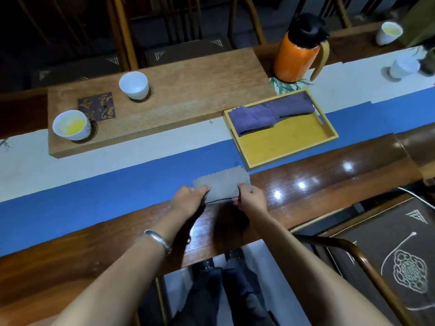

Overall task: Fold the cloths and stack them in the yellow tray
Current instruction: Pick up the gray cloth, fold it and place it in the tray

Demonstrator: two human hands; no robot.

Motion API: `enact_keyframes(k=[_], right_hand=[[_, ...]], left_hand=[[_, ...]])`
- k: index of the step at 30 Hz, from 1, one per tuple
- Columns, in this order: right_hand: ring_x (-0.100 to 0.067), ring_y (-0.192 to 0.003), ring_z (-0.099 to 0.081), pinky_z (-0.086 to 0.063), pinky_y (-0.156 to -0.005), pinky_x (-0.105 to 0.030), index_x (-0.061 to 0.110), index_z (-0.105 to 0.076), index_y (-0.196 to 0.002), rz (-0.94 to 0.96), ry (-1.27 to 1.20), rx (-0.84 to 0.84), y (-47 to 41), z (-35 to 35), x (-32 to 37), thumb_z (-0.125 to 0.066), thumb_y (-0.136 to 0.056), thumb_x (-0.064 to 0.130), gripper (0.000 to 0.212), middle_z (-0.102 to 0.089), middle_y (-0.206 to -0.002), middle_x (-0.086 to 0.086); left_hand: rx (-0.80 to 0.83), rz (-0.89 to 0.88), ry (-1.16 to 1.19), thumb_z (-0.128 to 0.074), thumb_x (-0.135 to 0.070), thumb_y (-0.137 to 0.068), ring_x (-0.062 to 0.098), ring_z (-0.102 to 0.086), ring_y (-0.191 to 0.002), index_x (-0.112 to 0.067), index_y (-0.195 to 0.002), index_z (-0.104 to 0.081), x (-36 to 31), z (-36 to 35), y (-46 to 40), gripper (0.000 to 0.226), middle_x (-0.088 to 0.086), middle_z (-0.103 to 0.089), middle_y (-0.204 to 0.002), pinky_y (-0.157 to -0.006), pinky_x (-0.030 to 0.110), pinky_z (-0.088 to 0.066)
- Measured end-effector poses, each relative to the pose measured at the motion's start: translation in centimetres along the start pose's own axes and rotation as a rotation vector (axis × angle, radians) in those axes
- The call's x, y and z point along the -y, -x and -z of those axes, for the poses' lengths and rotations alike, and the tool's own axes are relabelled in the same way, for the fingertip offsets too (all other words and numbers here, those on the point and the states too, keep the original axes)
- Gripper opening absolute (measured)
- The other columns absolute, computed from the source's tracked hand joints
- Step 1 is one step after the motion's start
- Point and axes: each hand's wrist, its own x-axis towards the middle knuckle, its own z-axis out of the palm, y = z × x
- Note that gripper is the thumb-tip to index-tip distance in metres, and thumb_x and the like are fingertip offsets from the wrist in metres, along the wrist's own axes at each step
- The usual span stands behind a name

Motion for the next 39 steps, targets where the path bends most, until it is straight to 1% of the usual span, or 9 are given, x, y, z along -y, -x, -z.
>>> enact_keyframes(k=[4, 7, 12, 15, 19, 25, 28, 33, 39], right_hand=[[-0.030, -0.084, -0.061, -0.047, -0.069, -0.036, 0.004, -0.058, -0.098, 0.073, 0.429, -0.107, -0.4, 0.3, 0.2, -0.055, -0.082, 0.042, 0.042, -0.065, -0.091, -0.013], [-0.029, -0.084, -0.057, -0.044, -0.068, -0.033, 0.002, -0.048, -0.101, 0.072, 0.486, -0.150, -0.6, 0.8, 0.5, -0.059, -0.079, 0.044, 0.049, -0.057, -0.092, -0.011], [-0.024, -0.085, -0.056, -0.044, -0.078, -0.033, 0.010, -0.050, -0.093, 0.009, 0.248, -0.033, -0.4, 1.9, 0.8, -0.067, -0.077, 0.041, 0.039, -0.056, -0.090, -0.008], [-0.022, -0.074, -0.062, -0.051, -0.069, -0.030, 0.010, -0.058, -0.085, -0.152, -0.093, 0.234, 0.7, 3.3, 1.6, -0.068, -0.080, 0.035, 0.027, -0.062, -0.089, -0.009], [-0.021, -0.091, -0.070, -0.060, -0.071, -0.030, 0.017, -0.061, -0.111, -0.286, -0.381, 0.432, 1.7, 5.8, 3.9, -0.065, -0.085, 0.028, 0.028, -0.069, -0.106, -0.010], [-0.015, -0.082, -0.065, -0.055, -0.070, -0.022, 0.016, -0.061, -0.100, -0.126, -0.253, 0.265, 0.8, 10.9, 9.5, -0.064, -0.087, 0.024, 0.015, -0.066, -0.092, -0.003], [-0.014, -0.075, -0.059, -0.054, -0.060, -0.020, 0.014, -0.060, -0.087, -0.016, -0.118, 0.154, -1.0, 14.7, 12.2, -0.068, -0.084, 0.023, 0.012, -0.060, -0.085, -0.005], [-0.020, -0.057, -0.044, -0.041, -0.056, -0.032, 0.014, -0.040, -0.062, 0.142, 0.178, 0.090, -5.9, 19.4, 15.8, -0.065, -0.087, 0.018, 0.035, -0.041, -0.063, -0.007], [-0.030, -0.084, -0.056, -0.044, -0.074, -0.039, -0.003, -0.057, -0.092, 0.218, 0.637, 0.071, -14.4, 21.7, 17.2, -0.055, -0.090, 0.020, 0.023, -0.057, -0.088, -0.014]], left_hand=[[-0.059, 0.007, 0.123, -0.070, -0.033, -0.082, 0.022, -0.046, -0.062, -0.012, -0.060, -0.045, -0.2, -1.1, -0.5, 0.039, 0.010, -0.047, -0.065, -0.064, 0.031, -0.037], [0.072, 0.030, 0.481, -0.067, -0.014, -0.085, 0.023, -0.059, -0.072, -0.013, -0.073, -0.061, -0.4, -1.1, -0.2, 0.014, 0.010, -0.064, -0.078, -0.075, 0.036, -0.050], [0.276, -0.087, 0.687, -0.051, -0.002, -0.092, 0.020, -0.067, -0.072, -0.007, -0.092, -0.064, -0.5, 0.1, 0.9, 0.014, 0.008, -0.070, -0.084, -0.069, 0.028, -0.054], [0.335, -0.079, 0.782, -0.045, 0.000, -0.092, 0.015, -0.071, -0.072, -0.008, -0.096, -0.063, -1.7, 0.9, 1.9, 0.019, 0.006, -0.073, -0.086, -0.063, 0.024, -0.058], [0.344, -0.079, 0.763, -0.047, -0.005, -0.091, 0.015, -0.065, -0.075, -0.015, -0.091, -0.059, -4.5, 1.9, 2.8, 0.016, 0.004, -0.067, -0.084, -0.066, 0.026, -0.057], [0.361, -0.145, 0.589, -0.059, -0.012, -0.090, 0.013, -0.065, -0.071, -0.014, -0.089, -0.063, -11.1, 0.9, 2.5, 0.005, 0.004, -0.068, -0.082, -0.059, 0.023, -0.056], [0.243, -0.172, 0.483, -0.068, -0.013, -0.085, 0.022, -0.057, -0.064, -0.015, -0.066, -0.050, -15.2, -1.2, 1.6, 0.027, 0.012, -0.056, -0.075, -0.063, 0.031, -0.051], [0.148, -0.213, 0.339, -0.068, -0.019, -0.085, 0.025, -0.052, -0.073, -0.007, -0.071, -0.051, -20.5, -5.9, -1.1, 0.025, 0.016, -0.049, -0.075, -0.070, 0.036, -0.046], [-0.014, -0.071, 0.242, -0.066, -0.023, -0.084, 0.024, -0.042, -0.065, -0.016, -0.056, -0.034, -23.7, -11.8, -4.9, 0.043, 0.009, -0.040, -0.062, -0.064, 0.030, -0.032]])
